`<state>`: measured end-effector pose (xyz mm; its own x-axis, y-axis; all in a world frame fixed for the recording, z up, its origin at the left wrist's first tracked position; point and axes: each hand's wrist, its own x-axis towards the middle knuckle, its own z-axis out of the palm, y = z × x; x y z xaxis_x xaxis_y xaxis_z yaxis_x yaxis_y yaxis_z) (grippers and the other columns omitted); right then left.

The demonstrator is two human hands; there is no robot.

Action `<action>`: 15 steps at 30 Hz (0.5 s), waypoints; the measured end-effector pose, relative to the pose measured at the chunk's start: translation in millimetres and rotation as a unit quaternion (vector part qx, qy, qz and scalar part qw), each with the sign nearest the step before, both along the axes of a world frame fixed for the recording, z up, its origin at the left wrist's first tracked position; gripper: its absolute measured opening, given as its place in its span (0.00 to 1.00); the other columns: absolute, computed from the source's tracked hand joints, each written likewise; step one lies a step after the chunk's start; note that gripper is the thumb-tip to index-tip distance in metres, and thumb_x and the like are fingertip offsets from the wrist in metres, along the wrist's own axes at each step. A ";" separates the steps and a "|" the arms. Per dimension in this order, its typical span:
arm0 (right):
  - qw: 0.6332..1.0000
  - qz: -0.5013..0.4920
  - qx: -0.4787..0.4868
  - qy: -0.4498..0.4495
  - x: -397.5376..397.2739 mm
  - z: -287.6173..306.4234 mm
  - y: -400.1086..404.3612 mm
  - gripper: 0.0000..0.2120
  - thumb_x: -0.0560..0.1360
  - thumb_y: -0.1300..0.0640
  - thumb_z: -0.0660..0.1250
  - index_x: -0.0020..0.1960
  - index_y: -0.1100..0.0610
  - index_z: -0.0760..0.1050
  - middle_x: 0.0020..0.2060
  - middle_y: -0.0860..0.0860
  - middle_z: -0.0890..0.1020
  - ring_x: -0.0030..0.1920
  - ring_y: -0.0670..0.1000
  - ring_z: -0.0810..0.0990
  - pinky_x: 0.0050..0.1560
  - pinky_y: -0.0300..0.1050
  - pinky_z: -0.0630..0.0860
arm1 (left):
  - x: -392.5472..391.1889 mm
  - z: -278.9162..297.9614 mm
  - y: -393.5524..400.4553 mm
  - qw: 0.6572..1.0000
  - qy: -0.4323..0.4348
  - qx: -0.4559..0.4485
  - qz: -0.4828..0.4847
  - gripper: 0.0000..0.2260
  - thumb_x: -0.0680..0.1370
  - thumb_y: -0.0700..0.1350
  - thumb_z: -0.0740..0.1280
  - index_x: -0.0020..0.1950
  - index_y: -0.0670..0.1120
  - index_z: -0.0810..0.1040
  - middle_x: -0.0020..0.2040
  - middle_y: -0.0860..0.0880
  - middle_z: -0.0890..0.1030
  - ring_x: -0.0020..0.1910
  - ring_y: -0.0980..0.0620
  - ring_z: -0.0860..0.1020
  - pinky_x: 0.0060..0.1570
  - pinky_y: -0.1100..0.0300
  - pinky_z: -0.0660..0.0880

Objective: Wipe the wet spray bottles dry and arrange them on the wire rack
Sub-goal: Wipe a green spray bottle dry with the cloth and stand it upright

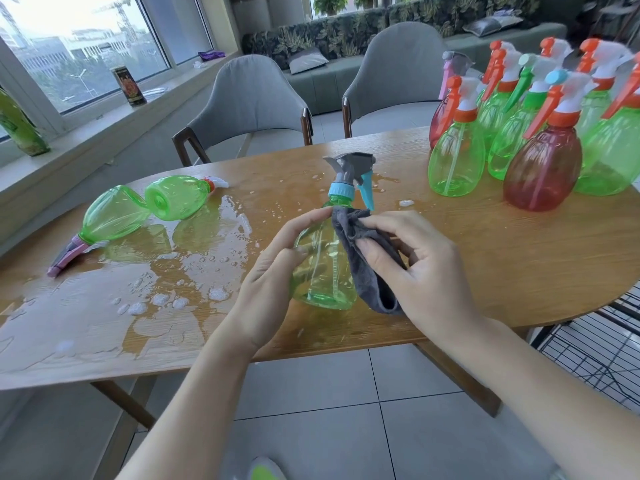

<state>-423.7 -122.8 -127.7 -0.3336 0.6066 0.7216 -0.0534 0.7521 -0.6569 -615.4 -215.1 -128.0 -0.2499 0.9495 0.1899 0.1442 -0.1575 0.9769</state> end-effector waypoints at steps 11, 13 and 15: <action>0.989 0.024 0.130 -0.065 8.0 -23.7 -16.3 0.10 0.74 0.58 0.78 0.53 0.63 0.85 0.49 0.56 0.80 0.50 0.49 0.80 0.55 0.34 0.74 | 22.2 16.8 -2.1 0.997 0.015 0.021 0.073 0.16 0.82 0.57 0.67 0.70 0.61 0.81 0.70 0.54 0.81 0.74 0.48 0.75 0.75 0.33 0.69; 0.984 0.036 0.155 -0.080 6.8 -26.4 -18.3 0.09 0.75 0.60 0.78 0.52 0.63 0.85 0.49 0.57 0.79 0.48 0.50 0.79 0.54 0.36 0.75 | 24.5 18.1 -1.3 0.996 0.023 0.023 0.083 0.16 0.81 0.56 0.70 0.68 0.61 0.82 0.69 0.55 0.82 0.74 0.51 0.76 0.76 0.37 0.70; 0.977 0.037 0.187 -0.097 7.4 -27.2 -17.8 0.07 0.77 0.61 0.74 0.54 0.62 0.85 0.50 0.57 0.80 0.48 0.51 0.79 0.54 0.37 0.75 | 23.0 17.6 -1.3 0.996 0.017 0.022 0.085 0.16 0.80 0.56 0.71 0.68 0.61 0.82 0.70 0.55 0.81 0.74 0.53 0.76 0.77 0.38 0.70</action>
<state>-416.3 -140.5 -155.0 -0.5191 0.2821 0.8068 -0.0176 0.9402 -0.3400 -592.4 -216.4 -110.4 -0.3990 0.8843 0.2424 0.2060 -0.1712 0.9635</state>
